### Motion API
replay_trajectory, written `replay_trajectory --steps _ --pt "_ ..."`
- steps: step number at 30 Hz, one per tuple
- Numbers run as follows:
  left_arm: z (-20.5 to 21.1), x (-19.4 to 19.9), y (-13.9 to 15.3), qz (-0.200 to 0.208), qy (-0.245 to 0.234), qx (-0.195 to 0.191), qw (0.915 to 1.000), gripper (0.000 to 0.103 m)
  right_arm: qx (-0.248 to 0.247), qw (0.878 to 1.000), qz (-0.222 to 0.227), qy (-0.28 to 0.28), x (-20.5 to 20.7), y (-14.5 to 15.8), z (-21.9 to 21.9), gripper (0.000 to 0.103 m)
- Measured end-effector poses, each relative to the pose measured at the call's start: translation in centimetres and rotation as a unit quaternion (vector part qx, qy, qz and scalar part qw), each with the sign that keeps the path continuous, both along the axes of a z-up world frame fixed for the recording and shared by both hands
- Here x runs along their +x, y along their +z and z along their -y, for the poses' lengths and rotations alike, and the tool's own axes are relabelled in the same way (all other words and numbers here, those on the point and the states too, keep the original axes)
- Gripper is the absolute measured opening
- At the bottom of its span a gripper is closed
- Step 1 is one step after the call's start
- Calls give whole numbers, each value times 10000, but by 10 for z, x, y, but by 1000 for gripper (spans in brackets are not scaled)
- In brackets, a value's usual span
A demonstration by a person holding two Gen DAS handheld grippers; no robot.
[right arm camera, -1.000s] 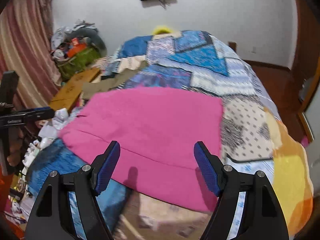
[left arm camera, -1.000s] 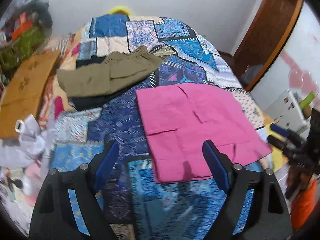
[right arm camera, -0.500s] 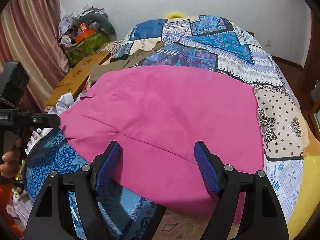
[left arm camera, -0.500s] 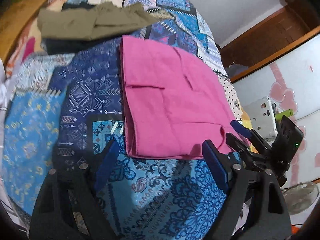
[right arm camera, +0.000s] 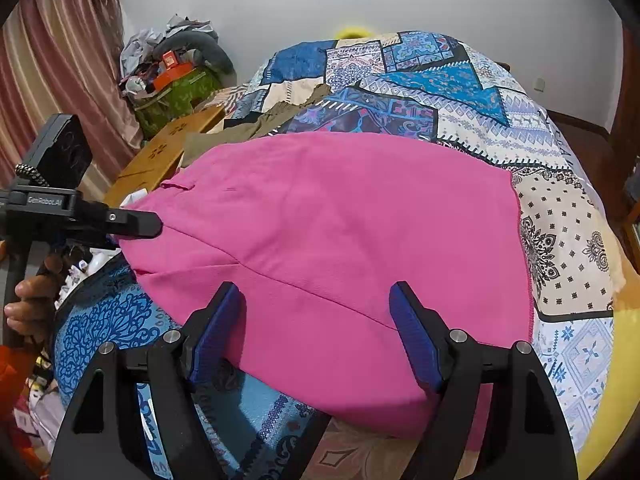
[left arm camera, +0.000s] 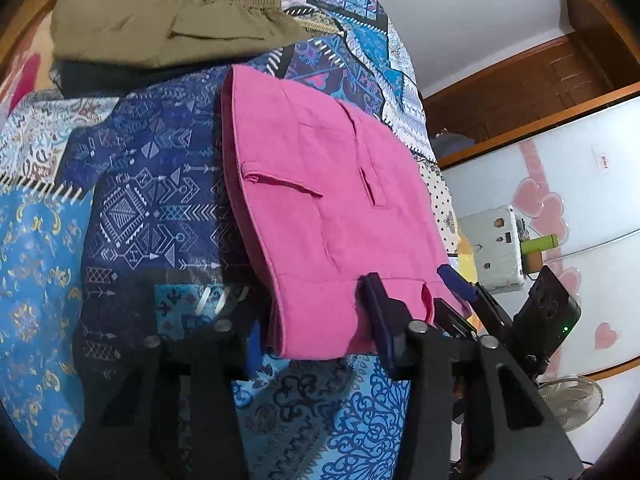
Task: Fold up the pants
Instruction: 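Grasp the waistband corner with the left gripper and lift it over the trousers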
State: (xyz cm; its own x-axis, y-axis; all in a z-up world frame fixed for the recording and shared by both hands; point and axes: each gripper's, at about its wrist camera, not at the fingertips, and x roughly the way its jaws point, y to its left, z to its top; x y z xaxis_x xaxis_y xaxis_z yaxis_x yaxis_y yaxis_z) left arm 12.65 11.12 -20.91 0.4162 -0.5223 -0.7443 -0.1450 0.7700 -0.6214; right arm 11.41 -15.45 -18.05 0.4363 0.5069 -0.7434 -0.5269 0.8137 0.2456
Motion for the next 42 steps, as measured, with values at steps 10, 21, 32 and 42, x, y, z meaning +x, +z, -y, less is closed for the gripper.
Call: replay_trajectory --steps 10,21,32,42 --pt "25 -19 57 903 128 2146 9724 23 81 9998 -58 -148 0 2 9 73" --pt "43 -36 110 1783 233 3688 9120 18 -188 9985 44 -512 -12 4 34 73" --pt "92 -1 139 2227 -532 2605 9379 16 53 9977 -74 -671 -14 -1 49 74" --pt "148 32 132 2003 -1246 1805 9549 14 185 9976 -110 -659 -12 -4 52 74"
